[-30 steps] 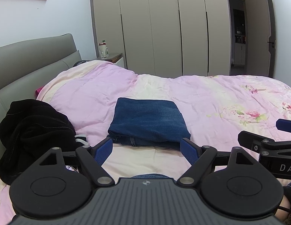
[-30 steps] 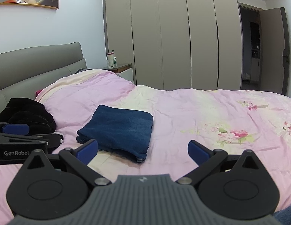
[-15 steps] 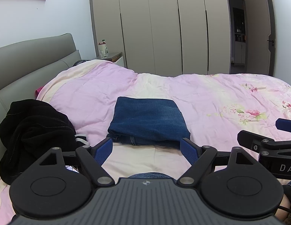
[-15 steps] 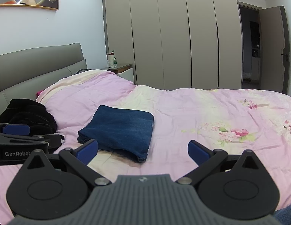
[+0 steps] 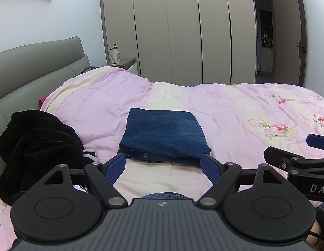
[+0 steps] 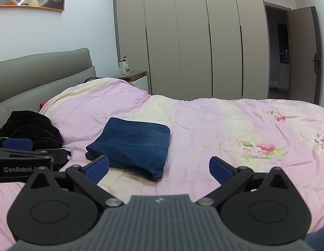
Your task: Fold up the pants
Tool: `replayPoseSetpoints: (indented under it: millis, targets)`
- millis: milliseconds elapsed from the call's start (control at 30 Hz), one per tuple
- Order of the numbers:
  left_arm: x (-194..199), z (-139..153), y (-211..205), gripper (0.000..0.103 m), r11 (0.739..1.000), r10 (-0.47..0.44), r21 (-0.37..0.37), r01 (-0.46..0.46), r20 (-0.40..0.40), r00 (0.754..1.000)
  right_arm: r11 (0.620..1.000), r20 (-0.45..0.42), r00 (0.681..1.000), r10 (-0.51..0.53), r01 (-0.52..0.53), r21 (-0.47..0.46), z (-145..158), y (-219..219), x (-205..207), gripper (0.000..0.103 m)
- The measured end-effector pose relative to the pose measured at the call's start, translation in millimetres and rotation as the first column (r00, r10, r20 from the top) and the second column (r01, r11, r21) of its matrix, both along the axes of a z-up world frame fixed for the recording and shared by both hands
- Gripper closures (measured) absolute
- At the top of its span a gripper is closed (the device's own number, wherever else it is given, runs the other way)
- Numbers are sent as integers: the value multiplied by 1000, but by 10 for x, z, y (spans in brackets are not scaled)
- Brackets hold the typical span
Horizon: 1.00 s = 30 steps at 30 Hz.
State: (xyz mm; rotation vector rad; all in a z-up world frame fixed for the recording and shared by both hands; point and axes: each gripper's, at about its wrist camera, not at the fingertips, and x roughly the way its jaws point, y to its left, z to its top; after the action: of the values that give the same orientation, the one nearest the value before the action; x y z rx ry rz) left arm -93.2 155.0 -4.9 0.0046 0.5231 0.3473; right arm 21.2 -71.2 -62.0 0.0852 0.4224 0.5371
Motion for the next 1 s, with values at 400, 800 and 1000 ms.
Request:
replayPoseSetpoints:
  millis: [400, 800, 1000]
  targets:
    - [9, 13, 1, 7, 1000, -10, 18, 10, 6, 1000, 1000, -13, 1000, -5, 5, 2, -4, 9, -3, 5]
    - [-15, 41, -58, 7, 999, -22, 42, 22, 8, 1000, 1000, -9, 1000, -6, 6, 5, -8, 8, -14, 5]
    - [-20, 71, -69, 7, 998, -28, 58, 27, 14, 1000, 1000, -11, 1000, -8, 8, 8, -11, 0, -21, 5]
